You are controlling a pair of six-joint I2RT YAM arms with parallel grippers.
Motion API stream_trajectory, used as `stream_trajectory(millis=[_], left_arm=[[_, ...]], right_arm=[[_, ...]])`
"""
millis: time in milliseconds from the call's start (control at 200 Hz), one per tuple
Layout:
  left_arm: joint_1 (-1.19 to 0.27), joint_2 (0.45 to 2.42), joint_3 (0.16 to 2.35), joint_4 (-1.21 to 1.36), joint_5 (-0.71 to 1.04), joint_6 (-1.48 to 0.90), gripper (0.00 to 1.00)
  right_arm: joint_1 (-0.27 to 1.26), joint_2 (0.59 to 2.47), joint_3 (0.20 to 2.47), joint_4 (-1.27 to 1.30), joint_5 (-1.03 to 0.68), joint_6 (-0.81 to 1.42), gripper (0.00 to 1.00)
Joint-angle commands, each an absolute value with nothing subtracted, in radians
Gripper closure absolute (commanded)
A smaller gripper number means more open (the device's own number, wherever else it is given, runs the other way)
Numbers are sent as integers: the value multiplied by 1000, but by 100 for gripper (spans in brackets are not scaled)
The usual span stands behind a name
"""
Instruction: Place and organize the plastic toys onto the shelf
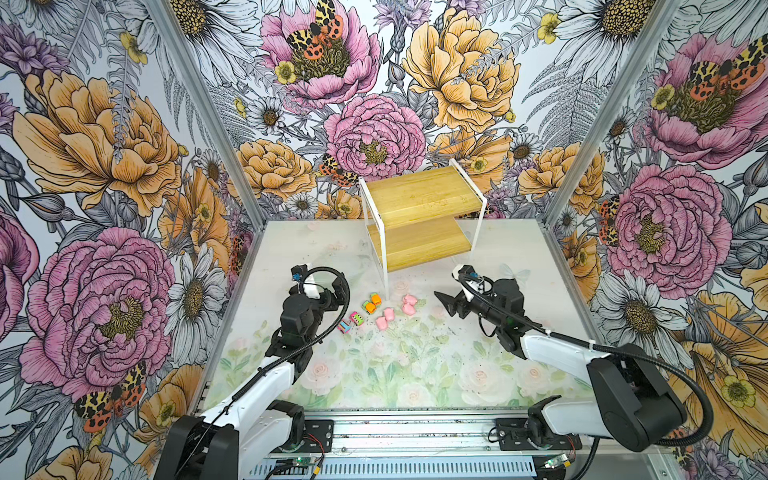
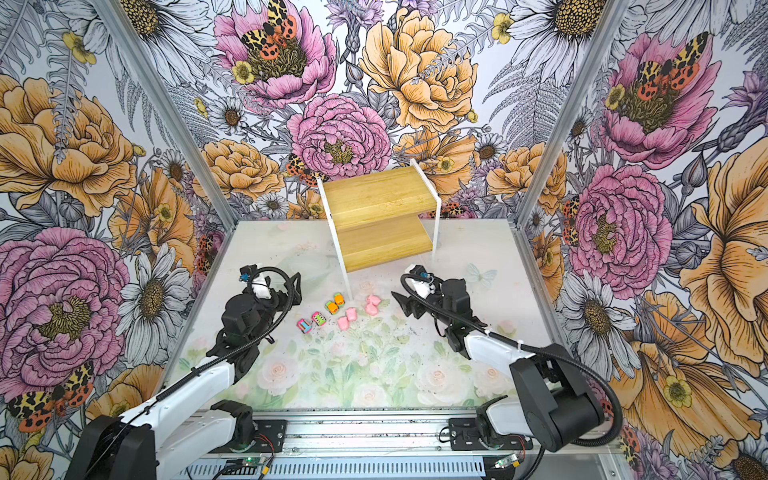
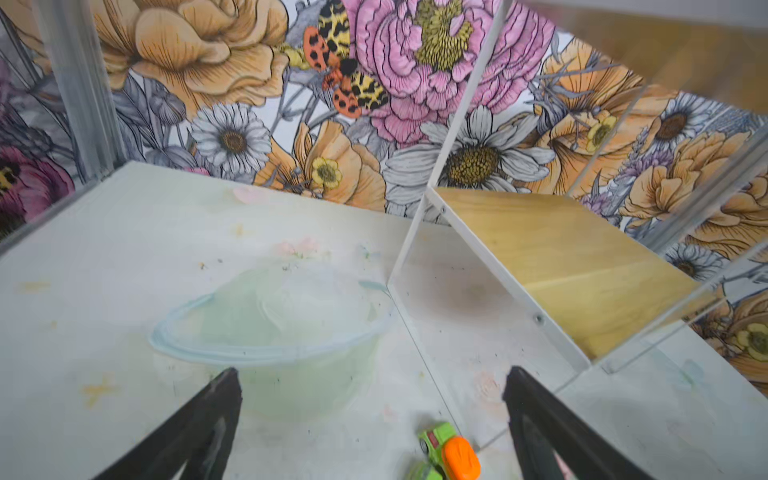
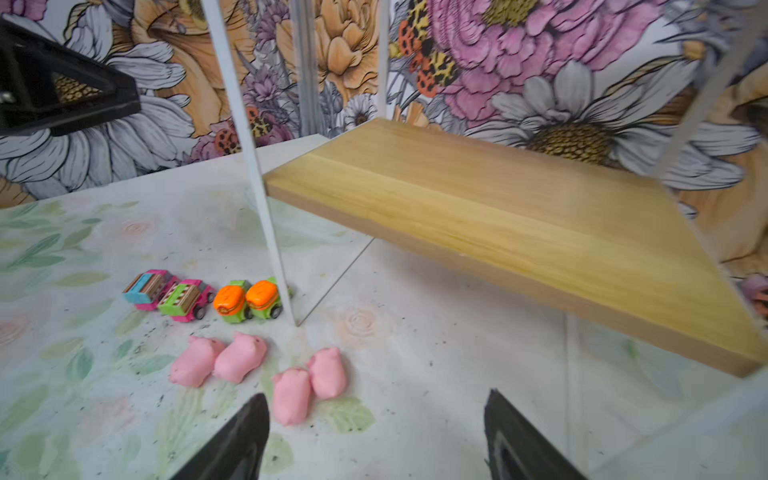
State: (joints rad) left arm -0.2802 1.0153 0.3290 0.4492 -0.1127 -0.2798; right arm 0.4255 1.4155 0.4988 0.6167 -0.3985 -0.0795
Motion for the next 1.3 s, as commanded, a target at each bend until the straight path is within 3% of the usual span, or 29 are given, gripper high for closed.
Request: stream_trajectory(millis=[0,125,480,1296], left_arm=[[-319,1058,308,485,-124,-365,1],[-365,1108,319,489,-136,-373,1],[-443,1157,316,490,-191,-370,1],[-449,1106,296,409,-279,-368,1]], right_arm=[[499,1543,519,731,-404,-40,22],[545,1675,509,924,-391,27,24],[556,1892,511,1116,-394,52,29],[576,2066,637,1088,-465,44,36]])
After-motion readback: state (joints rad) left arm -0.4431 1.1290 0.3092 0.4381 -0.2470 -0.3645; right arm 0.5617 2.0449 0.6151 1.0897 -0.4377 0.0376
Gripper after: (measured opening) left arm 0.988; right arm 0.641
